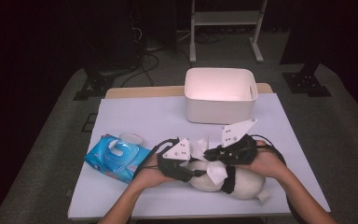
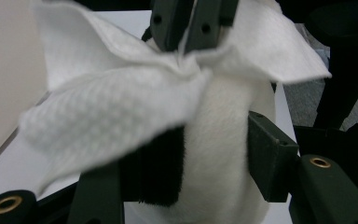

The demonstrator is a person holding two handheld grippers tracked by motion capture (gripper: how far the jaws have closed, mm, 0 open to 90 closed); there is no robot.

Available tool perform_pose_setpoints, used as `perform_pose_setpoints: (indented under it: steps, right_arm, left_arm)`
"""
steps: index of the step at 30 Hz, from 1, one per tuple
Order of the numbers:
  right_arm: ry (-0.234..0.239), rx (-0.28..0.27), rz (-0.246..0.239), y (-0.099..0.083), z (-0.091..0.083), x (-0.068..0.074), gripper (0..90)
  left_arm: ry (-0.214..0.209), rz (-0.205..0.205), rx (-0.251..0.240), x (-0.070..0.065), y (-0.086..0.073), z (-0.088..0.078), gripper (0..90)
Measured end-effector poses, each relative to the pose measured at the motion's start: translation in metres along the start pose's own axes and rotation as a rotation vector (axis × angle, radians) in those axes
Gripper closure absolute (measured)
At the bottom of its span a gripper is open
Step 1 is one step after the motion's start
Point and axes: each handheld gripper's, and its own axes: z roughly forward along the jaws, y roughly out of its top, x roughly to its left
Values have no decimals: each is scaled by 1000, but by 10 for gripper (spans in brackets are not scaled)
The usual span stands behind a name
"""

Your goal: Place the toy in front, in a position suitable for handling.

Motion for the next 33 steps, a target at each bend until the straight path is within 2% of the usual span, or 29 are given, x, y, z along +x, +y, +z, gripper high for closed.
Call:
perform_pose_setpoints:
  steps: [3, 8, 10, 13, 16, 18, 21, 25, 26, 33]
  right_arm:
    - [-25, 14, 18, -10, -11, -2, 837]
    - [-80, 94, 32, -32, -27, 0, 837]
    - [-83, 74, 58, -40, -36, 2, 836]
    - [-113, 54, 69, -50, -54, 3, 836]
    - [-143, 45, 114, -64, -70, 2, 836]
    - [-134, 15, 150, -73, -76, 1, 836]
    - [-127, 11, 149, -77, -73, 4, 836]
    - [-106, 3, 143, -77, -67, 6, 836]
    - [-97, 1, 139, -78, -66, 7, 836]
    - [-65, -33, 163, -81, -63, 7, 833]
  left_arm:
    - [-2, -5, 1, 0, -1, 0, 461]
    - [-9, -12, -6, 1, -5, -1, 460]
    - [-8, -6, -7, 0, -5, -1, 460]
    - [-7, -12, -7, 0, -7, -1, 460]
    - [-22, -18, -18, 0, -10, -2, 457]
    - [-33, -12, -18, 0, -8, -2, 450]
    - [-50, -17, -9, 1, -7, -3, 405]
    - [-66, -92, -42, 7, -11, -9, 308]
    - [-60, -99, -44, 8, -12, -9, 287]
    - [-91, -102, -36, 9, -5, -1, 246]
